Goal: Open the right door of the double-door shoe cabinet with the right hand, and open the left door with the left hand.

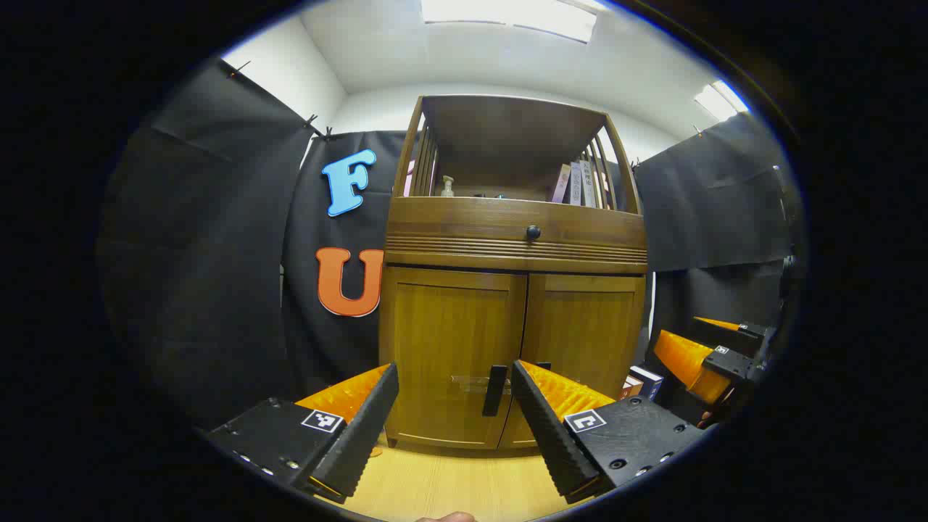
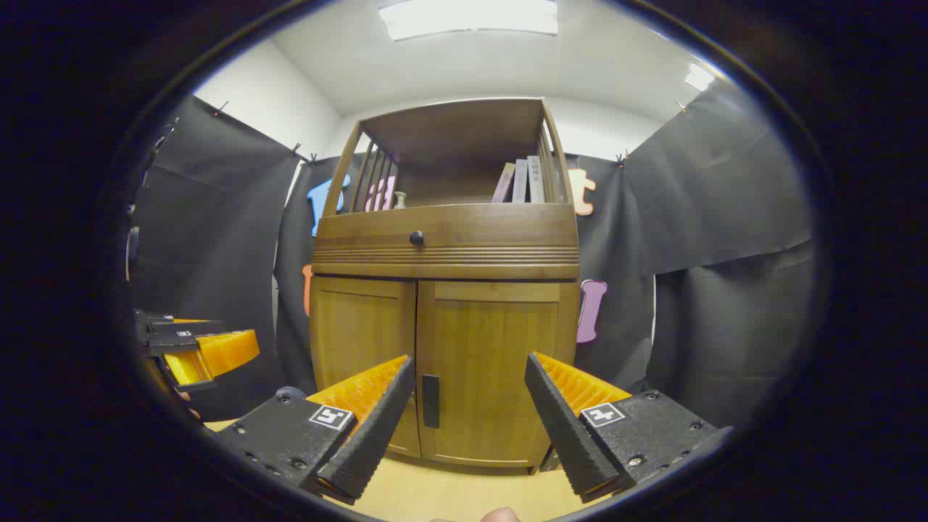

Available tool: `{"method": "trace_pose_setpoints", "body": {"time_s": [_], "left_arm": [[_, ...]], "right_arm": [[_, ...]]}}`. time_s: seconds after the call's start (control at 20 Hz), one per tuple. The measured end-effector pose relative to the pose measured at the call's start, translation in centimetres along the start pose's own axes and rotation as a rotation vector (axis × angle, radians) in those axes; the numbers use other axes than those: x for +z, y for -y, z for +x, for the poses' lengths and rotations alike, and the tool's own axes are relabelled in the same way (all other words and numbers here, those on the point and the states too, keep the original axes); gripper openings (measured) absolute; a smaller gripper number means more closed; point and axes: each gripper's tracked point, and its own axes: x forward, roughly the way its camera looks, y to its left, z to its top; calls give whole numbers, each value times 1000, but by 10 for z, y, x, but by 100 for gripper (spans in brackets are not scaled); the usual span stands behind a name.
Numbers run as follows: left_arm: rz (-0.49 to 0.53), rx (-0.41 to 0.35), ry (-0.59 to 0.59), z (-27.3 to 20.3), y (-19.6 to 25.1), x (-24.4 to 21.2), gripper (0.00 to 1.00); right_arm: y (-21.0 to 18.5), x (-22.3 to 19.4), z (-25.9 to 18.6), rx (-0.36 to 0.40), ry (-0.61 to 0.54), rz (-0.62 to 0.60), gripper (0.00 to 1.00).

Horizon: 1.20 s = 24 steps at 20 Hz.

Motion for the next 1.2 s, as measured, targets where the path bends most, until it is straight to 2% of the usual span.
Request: {"method": "trace_pose_setpoints", "body": {"time_s": [0.05,0.3,0.35,0.4,0.45,0.5,0.55,0.6,0.65,0.7,0.75,1.2], "left_arm": [[4,16,6,-1,3,1,95],[11,68,34,-1,8,6,95],[12,72,39,0,7,7,95],[16,72,43,2,7,9,100],[21,70,46,5,7,10,95],[27,66,45,8,6,10,95],[32,64,40,10,4,9,95],[38,62,33,12,2,7,95],[41,62,30,13,0,6,100],[41,60,25,14,-3,5,100],[41,58,24,14,-7,5,95],[39,83,27,10,-63,2,95]], "right_arm": [[2,-1,1,14,-3,-3,100],[12,-9,2,65,-23,14,97],[14,-8,3,69,-24,15,99],[16,-7,4,63,-19,13,99],[18,-6,4,54,-14,8,99],[19,-6,5,39,-11,7,99],[19,-7,7,30,-15,8,97],[15,-10,10,29,-22,11,100],[12,-11,14,27,-28,14,99],[9,-13,18,28,-35,18,97],[6,-16,23,23,-44,22,99],[-34,-52,87,3,-147,46,97]]}}
